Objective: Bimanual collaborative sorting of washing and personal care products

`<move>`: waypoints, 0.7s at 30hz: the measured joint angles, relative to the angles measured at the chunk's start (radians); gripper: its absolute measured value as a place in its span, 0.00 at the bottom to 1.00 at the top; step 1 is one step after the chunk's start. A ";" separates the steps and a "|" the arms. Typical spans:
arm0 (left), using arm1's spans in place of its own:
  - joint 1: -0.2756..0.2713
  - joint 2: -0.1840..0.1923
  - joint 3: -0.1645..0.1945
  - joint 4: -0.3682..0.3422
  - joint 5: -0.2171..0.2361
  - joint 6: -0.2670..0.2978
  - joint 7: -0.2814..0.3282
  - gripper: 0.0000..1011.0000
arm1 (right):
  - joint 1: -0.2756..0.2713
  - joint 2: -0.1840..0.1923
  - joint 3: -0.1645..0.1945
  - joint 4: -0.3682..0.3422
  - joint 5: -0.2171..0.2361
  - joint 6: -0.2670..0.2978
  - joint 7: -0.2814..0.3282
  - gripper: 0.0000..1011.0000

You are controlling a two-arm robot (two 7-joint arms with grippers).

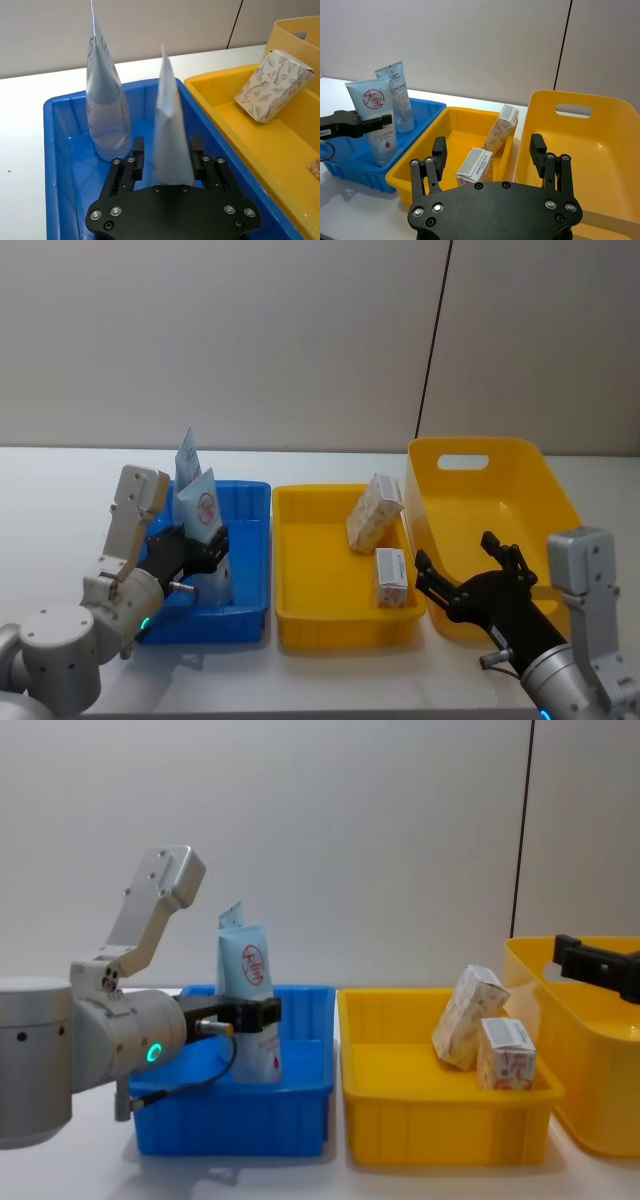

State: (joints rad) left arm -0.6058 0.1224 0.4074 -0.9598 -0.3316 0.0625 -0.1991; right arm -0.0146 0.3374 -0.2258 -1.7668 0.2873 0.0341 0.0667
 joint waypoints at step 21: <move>0.014 0.001 -0.022 -0.023 -0.006 -0.034 -0.009 0.28 | 0.000 0.000 0.000 0.000 0.000 0.000 0.000 0.99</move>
State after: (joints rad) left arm -0.5919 0.1236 0.3852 -0.9828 -0.3378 0.0281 -0.2082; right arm -0.0146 0.3375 -0.2258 -1.7668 0.2873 0.0341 0.0668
